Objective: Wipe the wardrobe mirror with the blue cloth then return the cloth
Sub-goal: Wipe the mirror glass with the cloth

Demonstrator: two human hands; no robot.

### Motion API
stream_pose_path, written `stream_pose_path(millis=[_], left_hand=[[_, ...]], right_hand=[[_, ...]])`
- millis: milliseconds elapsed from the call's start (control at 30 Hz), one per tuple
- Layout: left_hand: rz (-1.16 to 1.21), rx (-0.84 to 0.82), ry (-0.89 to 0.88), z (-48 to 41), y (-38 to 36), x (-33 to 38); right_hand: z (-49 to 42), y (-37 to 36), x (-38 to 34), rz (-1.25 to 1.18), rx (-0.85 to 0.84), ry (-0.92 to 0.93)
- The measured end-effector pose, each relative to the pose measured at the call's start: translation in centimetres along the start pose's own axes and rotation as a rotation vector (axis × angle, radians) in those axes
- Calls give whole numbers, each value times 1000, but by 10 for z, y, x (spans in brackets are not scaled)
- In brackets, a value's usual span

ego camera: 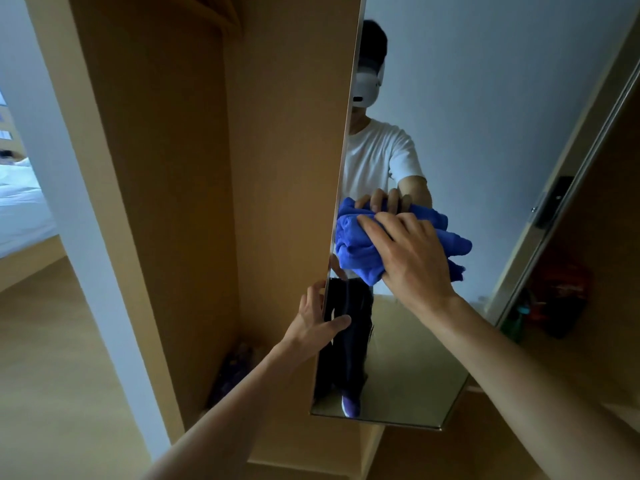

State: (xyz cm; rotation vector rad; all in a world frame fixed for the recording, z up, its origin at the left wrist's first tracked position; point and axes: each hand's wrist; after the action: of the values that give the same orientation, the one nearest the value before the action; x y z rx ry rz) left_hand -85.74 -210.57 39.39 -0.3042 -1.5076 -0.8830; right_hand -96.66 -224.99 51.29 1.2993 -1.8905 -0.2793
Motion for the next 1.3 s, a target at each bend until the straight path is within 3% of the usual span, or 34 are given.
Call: stream_pose_path(millis=[467,700,967,1300], left_hand=[[-51,68,-6,-9,-4,1],[-153,80,12,-22,-4,3],[-70,171,-55,-20,-32,10],[-82,262,-24,-19,-36,7]], right_hand=[[55,-43,-39,-76,-264,45],[42,-15,-14,-101,-207,31],[25,19,48,-23,-86,-23],[54,-11,33,-64,-85,-24]])
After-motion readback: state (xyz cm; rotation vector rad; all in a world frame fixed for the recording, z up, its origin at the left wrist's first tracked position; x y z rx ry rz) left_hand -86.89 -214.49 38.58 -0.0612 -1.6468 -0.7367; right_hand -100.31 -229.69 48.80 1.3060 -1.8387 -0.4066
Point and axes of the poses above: each hand's wrist, its own z-axis away from the middle knuckle, its own y-axis out of the back of the hand, x = y × z, and after that the axes turned 11 degrees about y, right-handed
